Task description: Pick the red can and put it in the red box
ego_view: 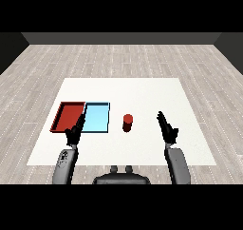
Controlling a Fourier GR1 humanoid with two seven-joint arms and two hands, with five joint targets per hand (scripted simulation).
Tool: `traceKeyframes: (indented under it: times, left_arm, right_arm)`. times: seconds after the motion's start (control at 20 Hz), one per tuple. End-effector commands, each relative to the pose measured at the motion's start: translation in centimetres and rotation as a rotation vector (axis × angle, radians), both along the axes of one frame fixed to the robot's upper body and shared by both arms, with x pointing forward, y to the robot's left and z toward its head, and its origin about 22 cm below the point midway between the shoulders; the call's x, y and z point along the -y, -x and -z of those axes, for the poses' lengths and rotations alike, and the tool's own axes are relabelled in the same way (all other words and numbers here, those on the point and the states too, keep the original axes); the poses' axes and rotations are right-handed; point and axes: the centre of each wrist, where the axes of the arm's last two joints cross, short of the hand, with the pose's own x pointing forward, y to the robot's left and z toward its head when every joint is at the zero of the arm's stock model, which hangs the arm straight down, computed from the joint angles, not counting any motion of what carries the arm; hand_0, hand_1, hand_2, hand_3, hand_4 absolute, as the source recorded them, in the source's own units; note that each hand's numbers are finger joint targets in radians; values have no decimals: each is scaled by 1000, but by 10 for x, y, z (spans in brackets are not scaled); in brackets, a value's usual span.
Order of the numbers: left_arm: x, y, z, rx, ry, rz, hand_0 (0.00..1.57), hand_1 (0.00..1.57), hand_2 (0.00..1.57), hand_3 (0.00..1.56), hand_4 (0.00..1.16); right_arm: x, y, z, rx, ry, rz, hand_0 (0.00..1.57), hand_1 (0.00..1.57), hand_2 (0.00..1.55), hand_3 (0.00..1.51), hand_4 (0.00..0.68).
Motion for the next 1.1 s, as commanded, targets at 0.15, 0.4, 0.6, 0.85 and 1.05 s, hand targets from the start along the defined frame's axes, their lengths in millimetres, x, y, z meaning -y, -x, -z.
traceKeyframes:
  times: [0.15, 0.4, 0.6, 0.85, 1.05]
  left_arm:
    - [4, -7, -12, 32, 32, 2, 0, 0, 0, 0, 0]
    - [15, -15, -45, 467, 101, 21, 0, 0, 0, 0, 0]
    - [8, -10, -35, 492, 100, 42, 0, 0, 0, 0, 0]
    - [1, 0, -34, 518, 99, 35, 0, 0, 0, 0, 0]
    - [-1, -17, -41, 523, 75, 38, 0, 0, 0, 0, 0]
  right_arm:
    - [25, 7, 5, -22, -41, 14, 0, 0, 0, 0, 0]
    - [14, -2, -15, 306, -119, -56, 0, 0, 0, 0, 0]
    - [35, 19, 12, 348, -115, -63, 0, 0, 0, 0, 0]
    - [48, 12, 22, 342, -125, -55, 0, 0, 0, 0, 0]
    - [24, 5, 17, 326, -90, -83, 0, 0, 0, 0, 0]
